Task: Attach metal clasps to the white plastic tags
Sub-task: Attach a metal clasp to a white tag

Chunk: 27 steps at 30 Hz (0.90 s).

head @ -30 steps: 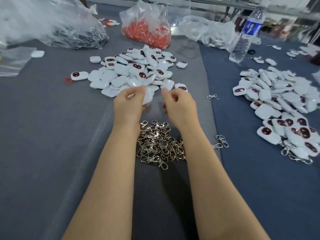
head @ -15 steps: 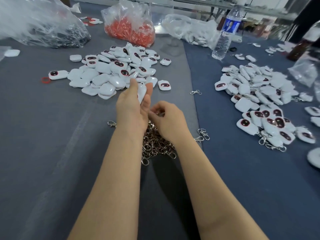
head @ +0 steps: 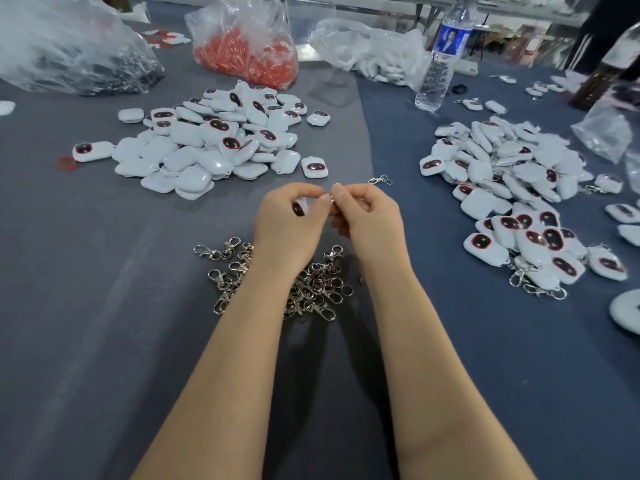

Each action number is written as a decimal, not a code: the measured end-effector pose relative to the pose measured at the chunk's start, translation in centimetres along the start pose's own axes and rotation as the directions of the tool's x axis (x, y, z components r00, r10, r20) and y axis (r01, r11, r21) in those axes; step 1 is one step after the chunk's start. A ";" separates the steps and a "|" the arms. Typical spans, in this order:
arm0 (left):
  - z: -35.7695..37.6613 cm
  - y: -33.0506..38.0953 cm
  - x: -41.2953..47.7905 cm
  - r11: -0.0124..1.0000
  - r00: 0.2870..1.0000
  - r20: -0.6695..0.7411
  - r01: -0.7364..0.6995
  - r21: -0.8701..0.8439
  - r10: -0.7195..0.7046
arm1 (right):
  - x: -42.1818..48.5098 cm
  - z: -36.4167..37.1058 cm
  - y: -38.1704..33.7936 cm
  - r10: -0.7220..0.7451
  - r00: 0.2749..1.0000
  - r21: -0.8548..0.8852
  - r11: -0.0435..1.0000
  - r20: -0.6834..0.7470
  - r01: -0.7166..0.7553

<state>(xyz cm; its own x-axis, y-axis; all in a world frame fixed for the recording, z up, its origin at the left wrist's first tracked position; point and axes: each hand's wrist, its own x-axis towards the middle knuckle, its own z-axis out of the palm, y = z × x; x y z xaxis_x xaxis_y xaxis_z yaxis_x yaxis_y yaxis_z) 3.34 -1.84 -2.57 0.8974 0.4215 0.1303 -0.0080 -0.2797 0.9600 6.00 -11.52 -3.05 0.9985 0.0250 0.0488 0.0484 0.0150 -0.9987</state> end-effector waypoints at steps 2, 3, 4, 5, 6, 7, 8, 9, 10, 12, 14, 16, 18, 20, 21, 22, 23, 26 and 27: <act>-0.1 -0.1 0.0 0.999 0.999 0.011 0.040 -0.030 -0.039 | 0.1 -0.1 0.0 0.000 0.999 -0.003 1.000 0.038 0.000; -0.2 -0.1 0.0 0.998 0.998 0.011 0.057 -0.039 -0.057 | 0.1 -0.2 0.0 -0.003 0.998 -0.005 1.000 0.064 0.003; -0.2 -0.1 0.0 0.997 0.997 0.010 0.070 -0.043 -0.070 | 0.2 -0.3 -0.1 -0.004 0.995 -0.010 1.000 0.095 0.005; -0.3 -0.1 0.0 0.996 0.997 0.013 0.080 -0.049 -0.080 | 0.2 -0.4 -0.1 -0.002 0.992 -0.016 1.000 0.129 0.005; -0.3 -0.1 0.0 0.994 0.996 0.019 0.088 -0.059 -0.087 | 0.3 -0.5 -0.2 0.002 0.987 -0.019 1.000 0.160 0.001; -0.3 -0.1 0.0 0.993 0.995 0.022 0.095 -0.073 -0.093 | 0.3 -0.6 -0.2 0.007 0.982 -0.019 1.000 0.188 -0.004; -0.3 0.0 0.0 0.991 0.995 0.018 0.101 -0.086 -0.100 | 0.3 -0.7 -0.2 0.010 0.977 -0.014 1.000 0.213 -0.008; -0.2 0.0 0.0 0.989 0.994 0.008 0.108 -0.096 -0.108 | 0.3 -0.7 -0.1 0.009 0.973 -0.011 1.000 0.229 -0.007; -0.2 0.0 0.1 0.988 0.993 -0.005 0.114 -0.105 -0.115 | 0.3 -0.6 0.0 0.006 0.973 -0.021 1.000 0.232 -0.001; -0.2 -0.1 0.2 0.984 0.991 -0.037 0.122 -0.128 -0.127 | 0.3 -0.5 0.1 -0.001 0.980 -0.098 0.995 0.197 0.020; -0.2 -0.2 0.3 0.983 0.989 -0.072 0.120 -0.140 -0.131 | 0.2 -0.4 0.2 -0.021 0.986 -0.164 0.985 0.166 0.048; -0.2 -0.2 0.5 0.982 0.988 -0.083 0.121 -0.143 -0.133 | 0.2 -0.4 0.2 -0.038 0.990 -0.151 0.987 0.139 0.059; -0.2 -0.2 0.5 0.984 0.987 -0.094 0.117 -0.134 -0.130 | 0.3 -0.6 0.0 -0.042 0.993 -0.072 0.996 0.107 0.050; -0.1 -0.3 0.6 0.990 0.988 -0.106 0.108 -0.090 -0.117 | 0.3 -0.6 -0.1 -0.067 0.997 -0.044 0.997 0.048 0.069; 0.0 -0.4 0.5 0.993 0.990 -0.099 0.099 -0.057 -0.104 | 0.3 -0.6 -0.1 -0.093 0.996 -0.074 0.993 0.013 0.094; 0.0 -0.5 0.5 0.996 0.993 -0.084 0.084 -0.020 -0.085 | 0.3 -0.6 -0.2 -0.128 0.992 -0.118 0.985 -0.017 0.125; 0.1 -0.5 0.4 0.998 0.996 -0.067 0.064 0.015 -0.063 | 0.2 -0.6 -0.3 -0.168 0.985 -0.160 0.974 -0.038 0.160; 0.1 -0.6 0.2 0.996 0.999 -0.046 -0.018 0.085 0.022 | -0.1 -0.5 -0.6 -0.274 0.961 -0.260 0.931 -0.036 0.256; 0.1 -0.5 0.2 0.993 0.997 -0.044 -0.055 0.106 0.060 | -0.2 -0.5 -0.6 -0.298 0.954 -0.292 0.914 -0.016 0.281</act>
<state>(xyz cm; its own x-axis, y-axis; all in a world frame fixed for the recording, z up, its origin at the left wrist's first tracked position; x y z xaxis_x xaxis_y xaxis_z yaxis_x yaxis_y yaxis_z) 3.53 -1.70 -3.07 0.8750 0.4417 0.1982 -0.0104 -0.3921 0.9198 5.83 -12.04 -2.42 0.9389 0.0037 0.3440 0.3321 -0.2713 -0.9034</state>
